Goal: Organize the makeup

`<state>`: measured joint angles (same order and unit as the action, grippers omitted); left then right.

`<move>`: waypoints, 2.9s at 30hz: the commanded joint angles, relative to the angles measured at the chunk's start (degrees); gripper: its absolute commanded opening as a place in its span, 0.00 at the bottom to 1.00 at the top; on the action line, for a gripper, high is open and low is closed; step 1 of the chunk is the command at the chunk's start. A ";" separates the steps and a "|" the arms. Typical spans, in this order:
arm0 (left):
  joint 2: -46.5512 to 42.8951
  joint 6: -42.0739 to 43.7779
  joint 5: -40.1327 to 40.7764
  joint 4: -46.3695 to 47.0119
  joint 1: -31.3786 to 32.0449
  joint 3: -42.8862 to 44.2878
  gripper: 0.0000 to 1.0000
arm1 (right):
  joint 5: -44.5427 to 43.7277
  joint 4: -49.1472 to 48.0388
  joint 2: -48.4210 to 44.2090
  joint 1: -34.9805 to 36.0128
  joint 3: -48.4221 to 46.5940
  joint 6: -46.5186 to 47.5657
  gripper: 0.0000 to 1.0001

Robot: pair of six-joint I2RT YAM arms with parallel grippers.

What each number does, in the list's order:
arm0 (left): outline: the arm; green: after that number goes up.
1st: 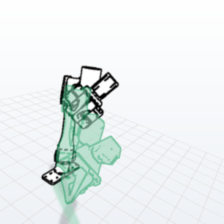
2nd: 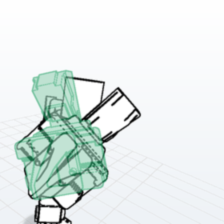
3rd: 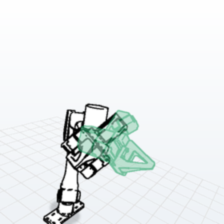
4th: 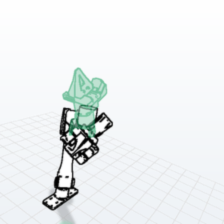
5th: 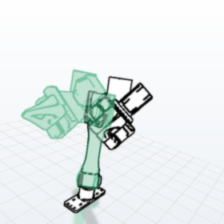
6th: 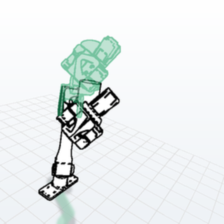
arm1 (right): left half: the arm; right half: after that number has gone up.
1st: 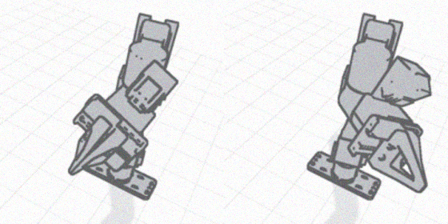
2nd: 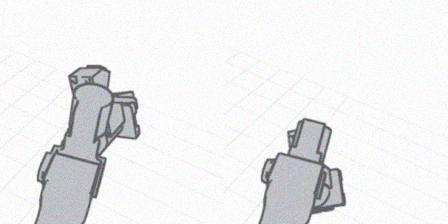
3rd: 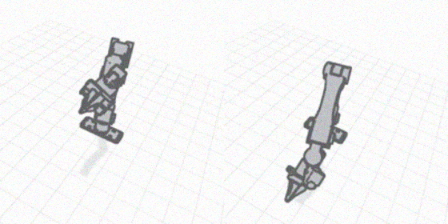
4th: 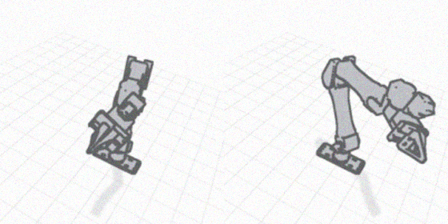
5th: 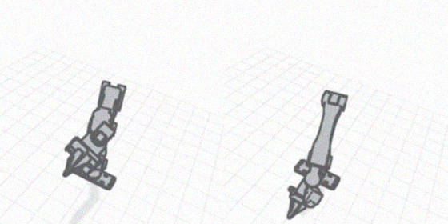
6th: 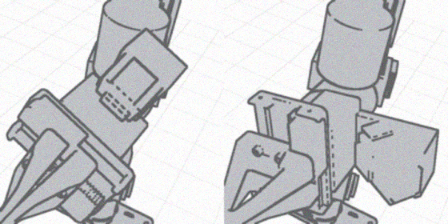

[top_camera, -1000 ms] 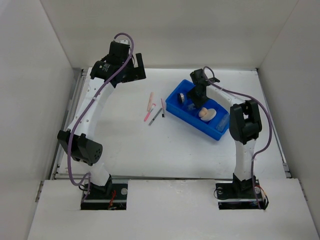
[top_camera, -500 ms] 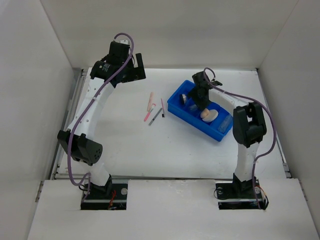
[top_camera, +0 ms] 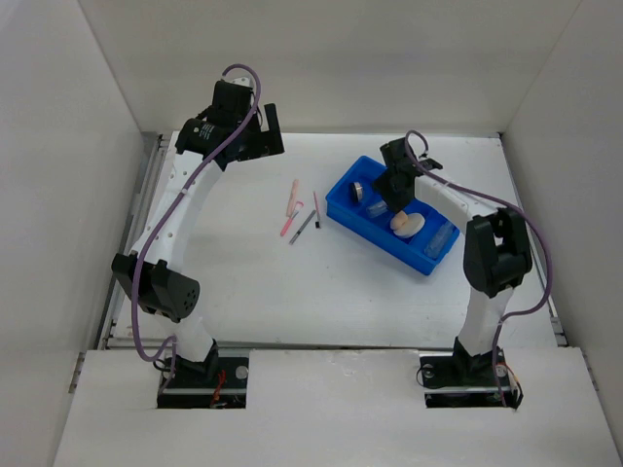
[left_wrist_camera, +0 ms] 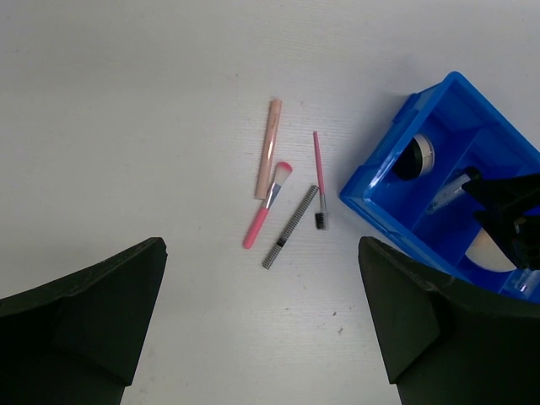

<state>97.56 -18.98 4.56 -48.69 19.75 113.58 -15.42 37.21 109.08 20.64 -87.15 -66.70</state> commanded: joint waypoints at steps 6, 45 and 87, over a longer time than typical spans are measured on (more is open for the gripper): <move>-2.28 0.35 -1.13 0.96 -0.24 -0.20 0.96 | 1.18 0.67 4.82 0.10 -2.66 -1.68 0.61; -0.70 0.35 -3.85 2.02 -0.24 -0.73 0.95 | -14.28 9.72 -3.87 0.10 -16.03 8.07 0.19; 13.09 0.88 -4.29 -6.33 3.36 6.92 0.80 | -16.74 10.77 -23.29 -7.02 13.08 15.98 0.70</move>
<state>111.63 -18.61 0.10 -52.88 22.50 117.43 -29.76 46.39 90.19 13.37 -70.08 -51.53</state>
